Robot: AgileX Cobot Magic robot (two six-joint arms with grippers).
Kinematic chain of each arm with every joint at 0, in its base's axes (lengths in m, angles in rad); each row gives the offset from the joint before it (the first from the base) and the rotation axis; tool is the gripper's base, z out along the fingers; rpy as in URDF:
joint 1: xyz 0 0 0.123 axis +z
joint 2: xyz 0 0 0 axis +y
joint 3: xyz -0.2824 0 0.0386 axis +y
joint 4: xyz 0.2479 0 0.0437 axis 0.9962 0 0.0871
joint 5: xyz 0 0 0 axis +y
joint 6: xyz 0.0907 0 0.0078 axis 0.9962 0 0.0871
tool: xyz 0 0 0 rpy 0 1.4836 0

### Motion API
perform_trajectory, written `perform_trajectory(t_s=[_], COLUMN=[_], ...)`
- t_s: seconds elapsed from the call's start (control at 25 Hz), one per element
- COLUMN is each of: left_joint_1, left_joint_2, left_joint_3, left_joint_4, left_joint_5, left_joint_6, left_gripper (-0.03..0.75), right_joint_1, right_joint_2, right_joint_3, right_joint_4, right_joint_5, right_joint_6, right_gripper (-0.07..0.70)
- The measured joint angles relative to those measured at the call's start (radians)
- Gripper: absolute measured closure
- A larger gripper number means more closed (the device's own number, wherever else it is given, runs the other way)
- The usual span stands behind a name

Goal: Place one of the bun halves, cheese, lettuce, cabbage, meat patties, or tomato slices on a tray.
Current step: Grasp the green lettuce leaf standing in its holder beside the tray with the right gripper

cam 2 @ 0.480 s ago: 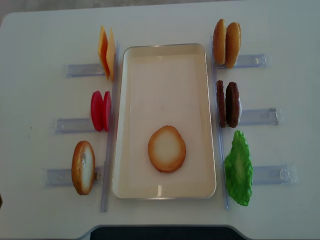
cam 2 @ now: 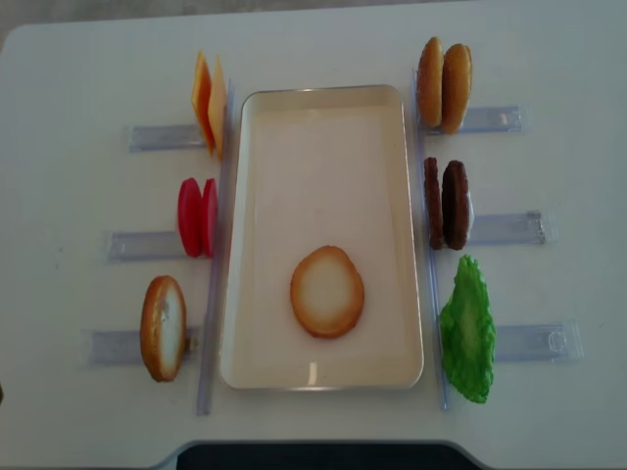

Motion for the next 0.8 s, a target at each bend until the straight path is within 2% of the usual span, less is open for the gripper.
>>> perform_trajectory(t_s=[0.4,0.6,0.8], left_joint_1=[0.000,0.000,0.000], left_joint_2=[0.000,0.000,0.000], left_joint_3=[0.000,0.000,0.000], left_joint_4=[0.000,0.000,0.006], left_joint_5=[0.000,0.000,0.000], left_joint_6=[0.000,0.000,0.000], left_gripper=[0.504,0.504,0.504], right_joint_1=[0.000,0.000,0.000], right_joint_2=[0.016,0.200,0.406], right_joint_3=[-0.007,-0.052,-0.100], right_joint_4=[0.007,0.019,0.064], right_joint_5=[0.016,0.079,0.085], right_joint_6=[0.000,0.000,0.000], right_gripper=[0.326,0.324,0.279])
